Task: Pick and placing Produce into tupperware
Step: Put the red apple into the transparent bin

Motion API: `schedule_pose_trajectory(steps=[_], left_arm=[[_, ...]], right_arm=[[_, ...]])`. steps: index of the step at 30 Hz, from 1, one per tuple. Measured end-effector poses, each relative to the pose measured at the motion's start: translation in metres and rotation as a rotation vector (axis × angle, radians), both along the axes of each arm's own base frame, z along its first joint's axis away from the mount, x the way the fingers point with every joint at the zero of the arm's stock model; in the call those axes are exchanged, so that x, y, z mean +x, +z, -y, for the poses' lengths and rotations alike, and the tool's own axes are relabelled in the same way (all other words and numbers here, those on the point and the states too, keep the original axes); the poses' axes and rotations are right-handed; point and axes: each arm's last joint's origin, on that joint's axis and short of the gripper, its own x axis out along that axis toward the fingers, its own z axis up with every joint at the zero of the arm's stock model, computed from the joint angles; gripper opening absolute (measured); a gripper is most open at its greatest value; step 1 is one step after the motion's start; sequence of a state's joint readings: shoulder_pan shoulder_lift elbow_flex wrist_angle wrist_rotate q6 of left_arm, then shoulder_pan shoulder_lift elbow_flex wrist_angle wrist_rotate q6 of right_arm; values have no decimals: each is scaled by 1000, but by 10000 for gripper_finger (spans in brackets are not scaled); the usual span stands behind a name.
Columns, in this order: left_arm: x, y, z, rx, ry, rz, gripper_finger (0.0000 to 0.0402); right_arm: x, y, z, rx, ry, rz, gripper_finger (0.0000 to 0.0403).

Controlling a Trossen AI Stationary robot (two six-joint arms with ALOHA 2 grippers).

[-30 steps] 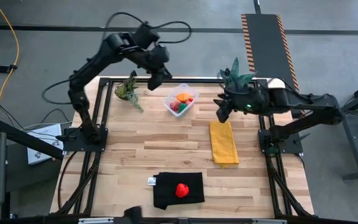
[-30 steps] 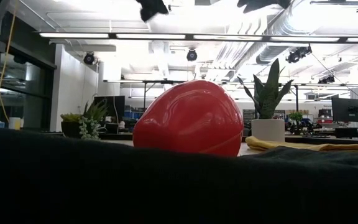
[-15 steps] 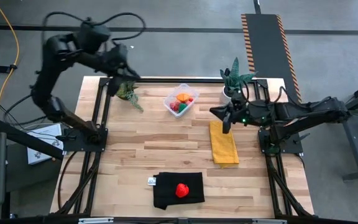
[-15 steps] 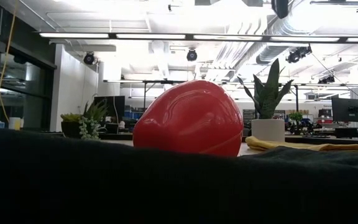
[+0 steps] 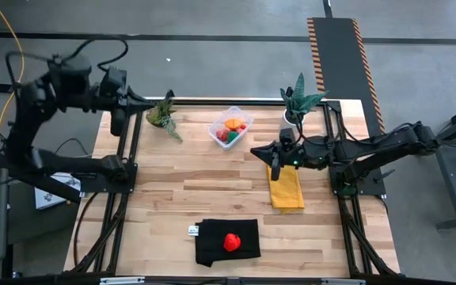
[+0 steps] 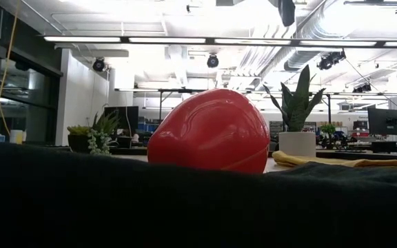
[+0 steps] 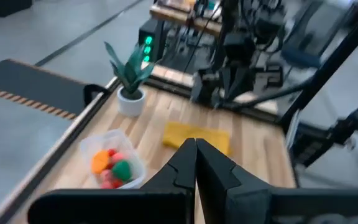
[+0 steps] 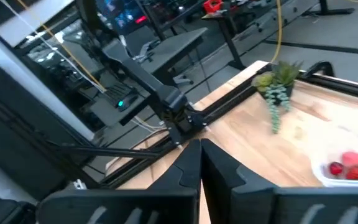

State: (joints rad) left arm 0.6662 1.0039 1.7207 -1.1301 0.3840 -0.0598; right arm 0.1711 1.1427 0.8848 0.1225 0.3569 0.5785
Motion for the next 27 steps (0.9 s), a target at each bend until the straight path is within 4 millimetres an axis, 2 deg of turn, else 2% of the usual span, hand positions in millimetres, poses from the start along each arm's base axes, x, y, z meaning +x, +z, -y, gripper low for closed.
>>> schedule_pose_trajectory(steps=[6, 14, 21, 27], left_arm=[[-5, -59, 10, -104, -7, 171, 0], [1, -124, 30, -288, -162, 299, 0], [32, -157, 55, -406, -296, 270, 0], [60, -171, 100, -386, -344, 189, 0]], right_arm=[[7, -5, -3, 37, 61, -2, 0], [17, -15, -12, 149, 297, -40, 0], [24, -26, -20, 223, 376, -90, 0], [19, -25, -35, 235, 431, -98, 0]])
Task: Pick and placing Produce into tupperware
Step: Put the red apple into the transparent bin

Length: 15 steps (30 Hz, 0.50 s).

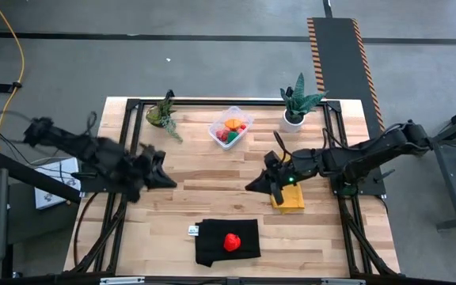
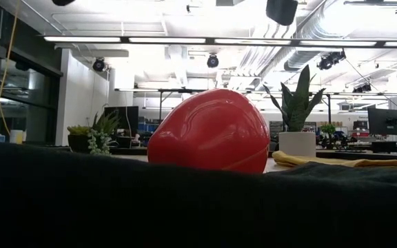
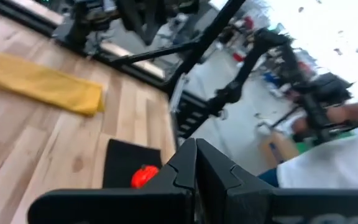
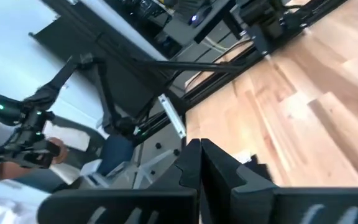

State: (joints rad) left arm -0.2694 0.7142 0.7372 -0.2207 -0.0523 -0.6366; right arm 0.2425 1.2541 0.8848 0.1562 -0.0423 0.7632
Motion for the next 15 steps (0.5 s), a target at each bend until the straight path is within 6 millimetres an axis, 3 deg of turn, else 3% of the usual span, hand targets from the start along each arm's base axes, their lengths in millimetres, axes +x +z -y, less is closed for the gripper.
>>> schedule_pose_trajectory(steps=[4, 8, 15], left_arm=[[3, -11, 30, 65, 104, -55, 0], [0, -19, 54, 134, 179, -68, 0], [-6, -48, 76, 113, 154, -282, 0]], right_arm=[[-3, -3, -7, -6, 22, -34, 0], [-9, -15, -12, -47, 47, -180, 0], [-14, -18, -26, -146, 122, -338, 0]])
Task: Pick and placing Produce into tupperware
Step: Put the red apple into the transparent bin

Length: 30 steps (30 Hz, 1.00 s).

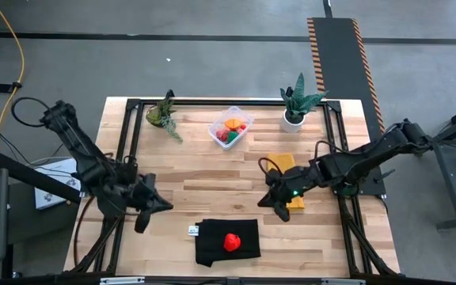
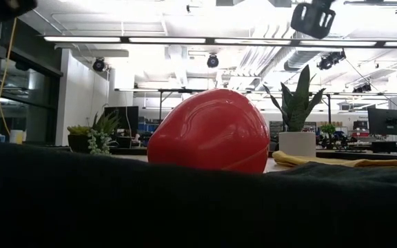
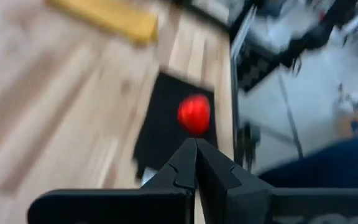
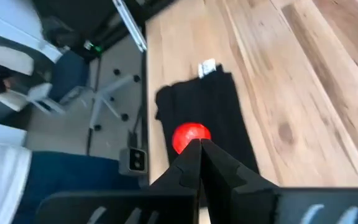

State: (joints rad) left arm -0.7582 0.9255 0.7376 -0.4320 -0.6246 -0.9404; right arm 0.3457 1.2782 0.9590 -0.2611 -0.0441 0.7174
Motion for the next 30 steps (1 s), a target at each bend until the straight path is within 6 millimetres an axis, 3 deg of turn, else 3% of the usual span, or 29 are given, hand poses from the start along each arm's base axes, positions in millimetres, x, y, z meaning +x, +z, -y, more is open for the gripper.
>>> schedule_pose_trajectory(steps=[7, 11, 17, 23, 30], left_arm=[[5, -17, 14, -90, -123, -177, 0], [5, -21, 17, -107, -177, -231, 0], [-2, -21, 24, -143, -277, -273, 0], [-17, -25, 33, -129, -332, -333, 0], [-38, -28, 44, -107, -358, -361, 0]], right_arm=[[9, -9, -17, 53, 16, -42, 0], [32, 0, -38, -13, 79, -99, 0], [67, -1, -59, -225, 156, -362, 6], [102, 16, -77, -220, 191, -297, 69], [120, 29, -80, -230, 143, -308, 152]])
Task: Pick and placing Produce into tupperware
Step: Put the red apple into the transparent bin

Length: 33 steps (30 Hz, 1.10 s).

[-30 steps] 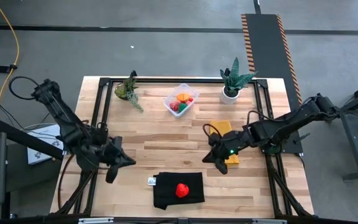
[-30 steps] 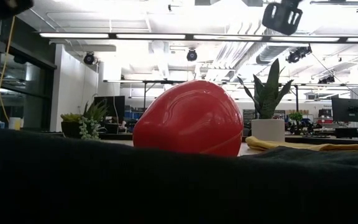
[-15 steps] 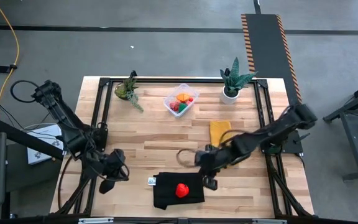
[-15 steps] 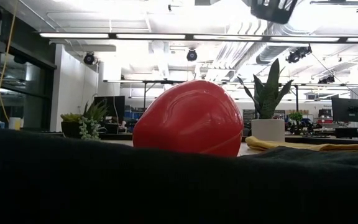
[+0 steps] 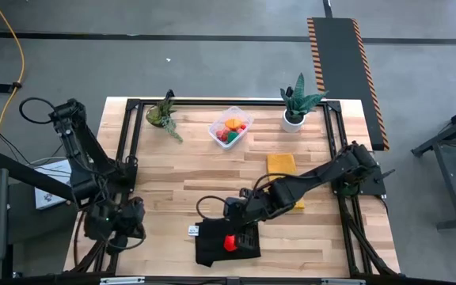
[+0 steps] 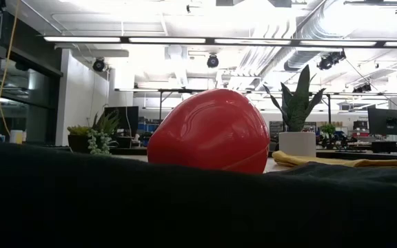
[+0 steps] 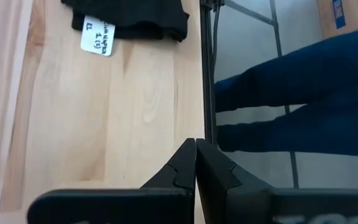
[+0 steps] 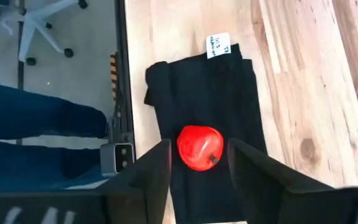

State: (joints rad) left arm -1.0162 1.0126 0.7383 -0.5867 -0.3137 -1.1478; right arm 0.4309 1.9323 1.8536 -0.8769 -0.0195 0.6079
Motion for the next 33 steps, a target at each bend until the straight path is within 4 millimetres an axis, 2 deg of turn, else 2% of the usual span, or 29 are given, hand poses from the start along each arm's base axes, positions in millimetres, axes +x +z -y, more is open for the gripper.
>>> schedule_pose_trajectory(steps=[4, 8, 21, 33], left_arm=[[-8, -1, 3, 25, 9, 15, 0], [-13, -2, 3, 45, 12, 15, 0], [-13, -3, 2, 63, 18, 8, 1], [-15, -5, 0, 87, 20, -11, 1]], right_arm=[[6, 2, -4, -6, 9, -10, 165], [13, -6, -8, -14, 37, -39, 165], [19, -21, -9, 60, 161, -109, 170], [24, -32, 12, 53, 91, -220, 271]])
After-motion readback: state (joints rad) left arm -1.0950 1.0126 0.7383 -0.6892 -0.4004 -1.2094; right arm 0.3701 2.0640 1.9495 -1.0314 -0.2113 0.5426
